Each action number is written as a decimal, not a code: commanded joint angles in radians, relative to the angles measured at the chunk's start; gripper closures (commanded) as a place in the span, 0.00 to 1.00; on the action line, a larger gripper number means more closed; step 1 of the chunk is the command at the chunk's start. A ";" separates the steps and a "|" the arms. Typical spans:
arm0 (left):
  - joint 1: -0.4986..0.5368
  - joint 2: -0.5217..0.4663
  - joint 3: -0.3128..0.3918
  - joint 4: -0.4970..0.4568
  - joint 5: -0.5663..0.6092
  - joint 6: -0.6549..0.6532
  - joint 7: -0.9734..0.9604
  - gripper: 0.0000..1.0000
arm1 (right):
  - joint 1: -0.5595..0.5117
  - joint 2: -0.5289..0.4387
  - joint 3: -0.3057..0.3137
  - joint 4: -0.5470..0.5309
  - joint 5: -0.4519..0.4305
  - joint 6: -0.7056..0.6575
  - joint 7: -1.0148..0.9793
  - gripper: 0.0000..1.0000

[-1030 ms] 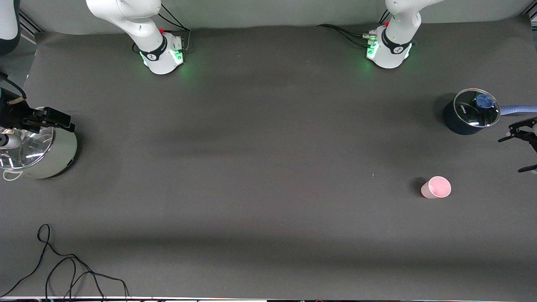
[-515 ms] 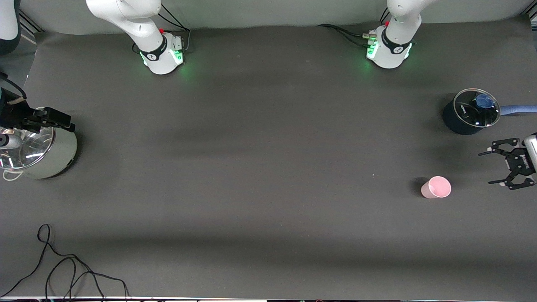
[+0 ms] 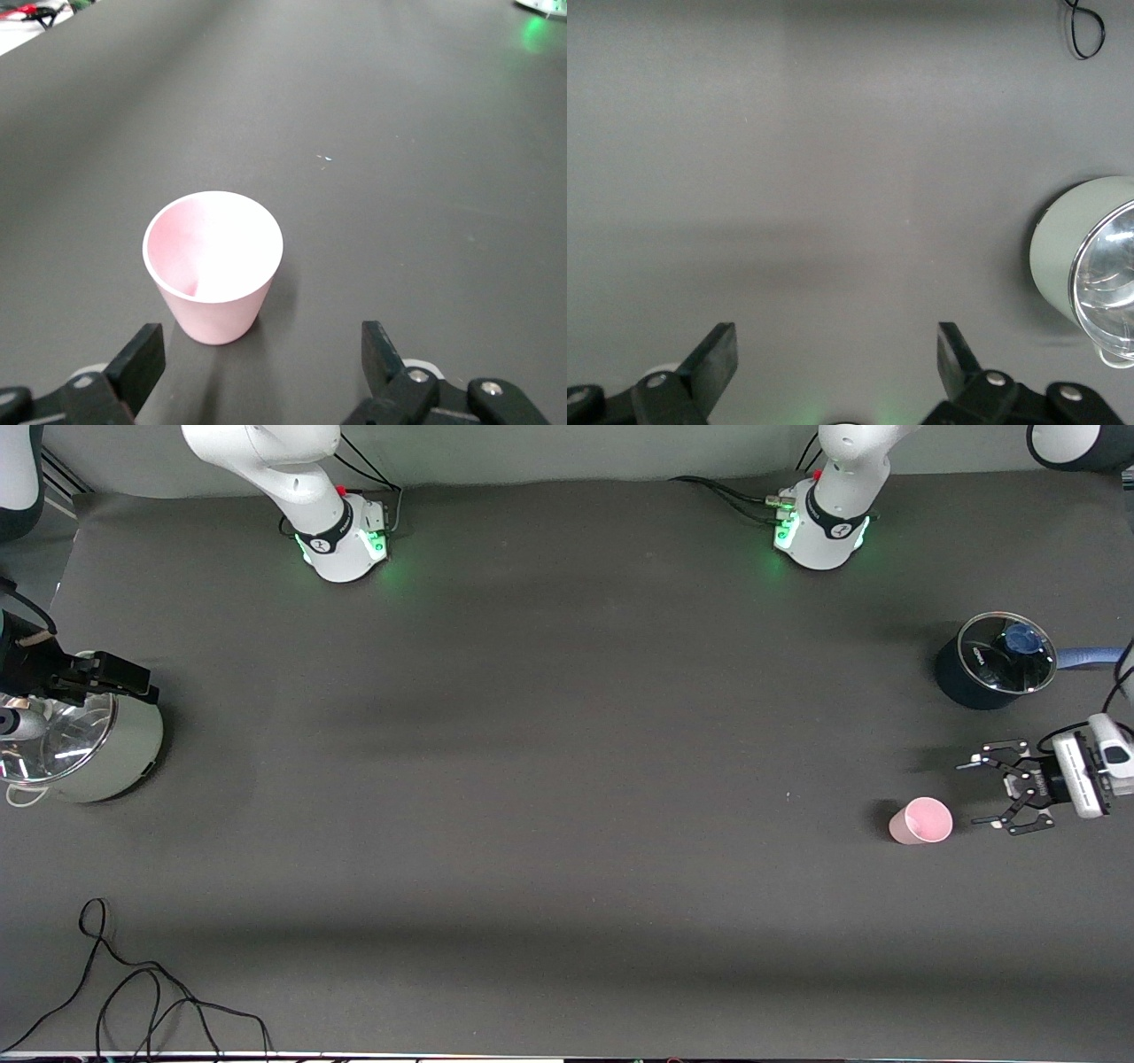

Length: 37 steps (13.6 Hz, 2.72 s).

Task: Transfer pink cup from left to right arm
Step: 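Move the left gripper down toward the pink cup, then close the left gripper around the pink cup's base, then lift the pink cup with the left gripper toward the table middle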

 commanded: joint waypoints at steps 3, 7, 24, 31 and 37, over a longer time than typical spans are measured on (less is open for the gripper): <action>0.012 0.049 -0.013 0.009 -0.055 0.052 0.066 0.01 | 0.006 0.006 -0.005 0.013 0.014 -0.012 -0.001 0.00; 0.009 0.105 -0.018 0.058 -0.095 0.087 0.097 0.01 | 0.006 0.006 -0.005 0.013 0.014 -0.012 -0.001 0.00; -0.001 0.174 -0.082 0.059 -0.181 0.078 0.097 0.01 | 0.006 0.006 -0.005 0.013 0.014 -0.012 -0.001 0.00; -0.009 0.194 -0.105 0.061 -0.205 0.087 0.116 0.81 | 0.006 0.004 -0.005 0.013 0.014 -0.012 -0.001 0.00; -0.034 0.185 -0.162 0.082 -0.247 0.090 0.189 1.00 | 0.006 0.006 -0.005 0.013 0.014 -0.010 -0.001 0.00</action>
